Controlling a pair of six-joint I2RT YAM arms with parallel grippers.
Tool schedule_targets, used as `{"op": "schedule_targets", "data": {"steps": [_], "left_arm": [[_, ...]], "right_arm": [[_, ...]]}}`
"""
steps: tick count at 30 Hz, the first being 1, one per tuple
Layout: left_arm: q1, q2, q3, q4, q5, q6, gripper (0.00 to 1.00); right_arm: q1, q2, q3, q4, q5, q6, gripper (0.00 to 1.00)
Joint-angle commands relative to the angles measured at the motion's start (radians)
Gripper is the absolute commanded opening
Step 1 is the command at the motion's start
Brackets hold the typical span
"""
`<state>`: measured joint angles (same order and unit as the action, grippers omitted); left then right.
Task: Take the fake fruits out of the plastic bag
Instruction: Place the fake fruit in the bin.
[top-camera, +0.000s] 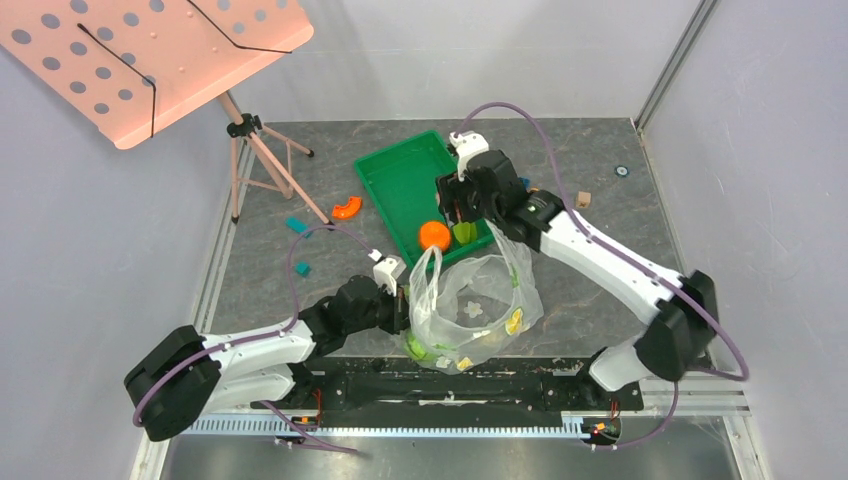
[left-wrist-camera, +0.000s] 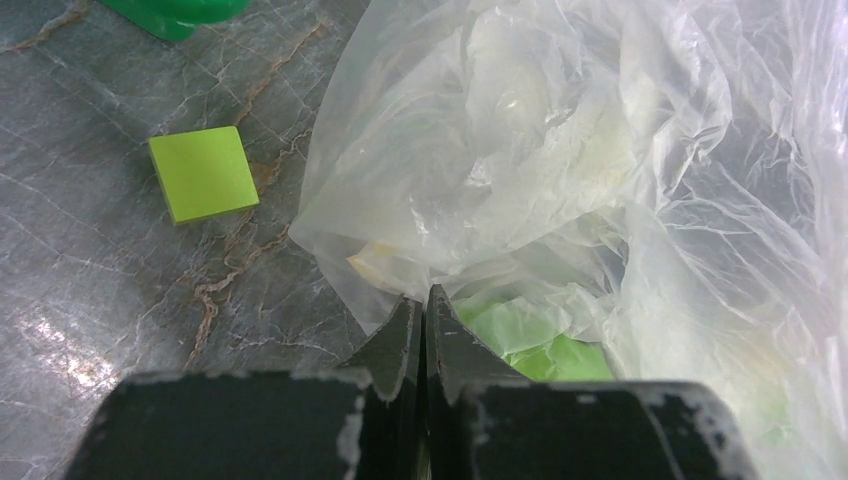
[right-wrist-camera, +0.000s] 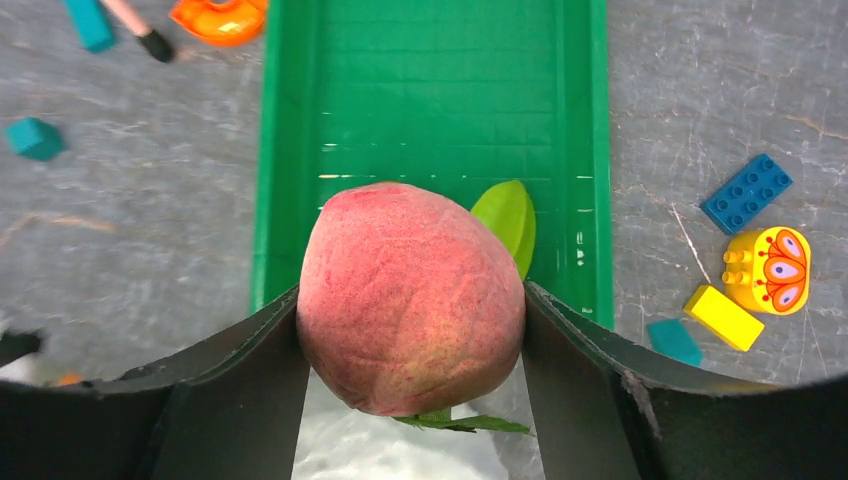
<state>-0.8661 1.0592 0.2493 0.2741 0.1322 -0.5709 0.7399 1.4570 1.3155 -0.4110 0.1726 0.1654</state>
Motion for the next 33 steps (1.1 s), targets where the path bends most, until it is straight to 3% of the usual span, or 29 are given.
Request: {"op": "schedule_targets", "data": {"steps": [1,8,16,25,33], "left_arm": [[0.001,-0.010,-0.007,-0.003,-0.022,0.030,0.02],[0.001,-0.008,-0.011,-0.002,-0.020,0.030,0.02],[0.001,-0.017,-0.012,-0.013,-0.026,0.033,0.02],[0.001,-0.016,-0.007,-0.017,-0.031,0.032,0.02],[0.001,-0.013,-0.006,-0.017,-0.031,0.029,0.02]], "right_arm": [[-0.043,0.147,0.076,0.047,-0.079,-0.072,0.56],[-0.085,0.390,0.197,0.062,-0.072,-0.110,0.56],[-0.115,0.550,0.278,0.094,-0.013,-0.145,0.60],[-0.145,0.615,0.284,0.098,-0.049,-0.156,0.73],[-0.146,0.554,0.284,0.098,-0.053,-0.202,0.98]]}}
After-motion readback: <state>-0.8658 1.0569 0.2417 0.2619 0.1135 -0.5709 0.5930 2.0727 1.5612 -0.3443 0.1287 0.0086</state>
